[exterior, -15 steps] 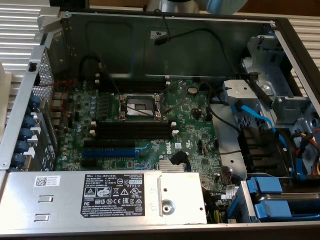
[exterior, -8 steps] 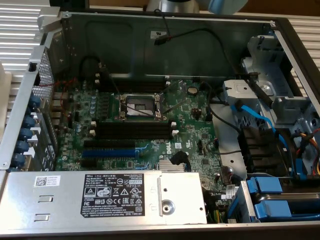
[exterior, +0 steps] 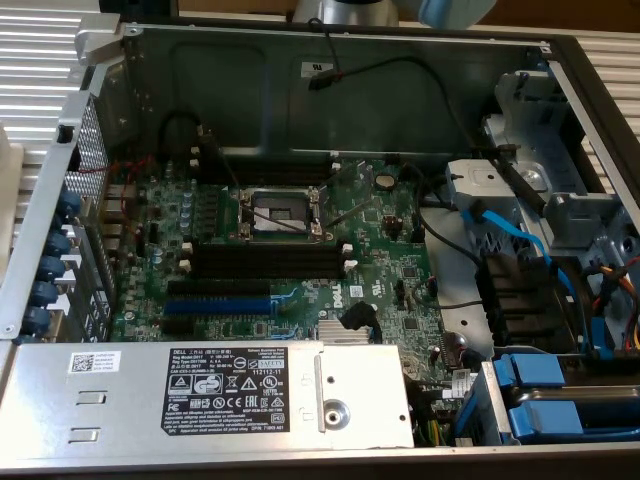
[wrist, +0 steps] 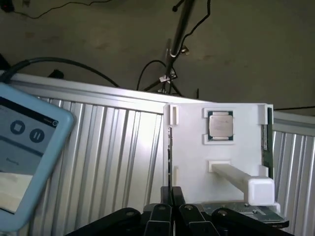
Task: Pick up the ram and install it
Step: 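Pick up the ram and move it above insertion slot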
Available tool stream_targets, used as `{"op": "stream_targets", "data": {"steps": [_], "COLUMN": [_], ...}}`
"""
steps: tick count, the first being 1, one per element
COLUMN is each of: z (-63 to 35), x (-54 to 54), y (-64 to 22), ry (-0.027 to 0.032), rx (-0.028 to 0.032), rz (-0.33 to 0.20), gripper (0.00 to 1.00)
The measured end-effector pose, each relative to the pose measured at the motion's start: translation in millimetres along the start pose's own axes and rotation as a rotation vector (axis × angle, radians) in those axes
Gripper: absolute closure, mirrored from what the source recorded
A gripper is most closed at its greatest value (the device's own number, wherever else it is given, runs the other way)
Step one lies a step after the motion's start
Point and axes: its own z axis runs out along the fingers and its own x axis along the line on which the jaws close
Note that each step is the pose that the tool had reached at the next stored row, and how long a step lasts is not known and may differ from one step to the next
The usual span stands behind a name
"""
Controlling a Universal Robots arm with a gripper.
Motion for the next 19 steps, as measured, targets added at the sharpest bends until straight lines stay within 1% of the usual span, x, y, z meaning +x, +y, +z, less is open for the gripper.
{"op": "stream_targets", "data": {"steps": [9,14,15,17,19], "z": [-8.9,-15.9,-16.9,-21.2,-24.1], "x": [2.9,9.3,9.9,12.8,14.9], "y": [-22.3,-33.9,-37.0,-49.5,-57.2], "ry": [0.0003,0.0002,0.0003,0.0004,0.0003], "rx": [0.0,0.0002,0.0,0.0,0.0], "rz": [0.0,0.0,0.0,0.0,0.0], "gripper": [0.88,0.88,0.88,0.88,0.88]}}
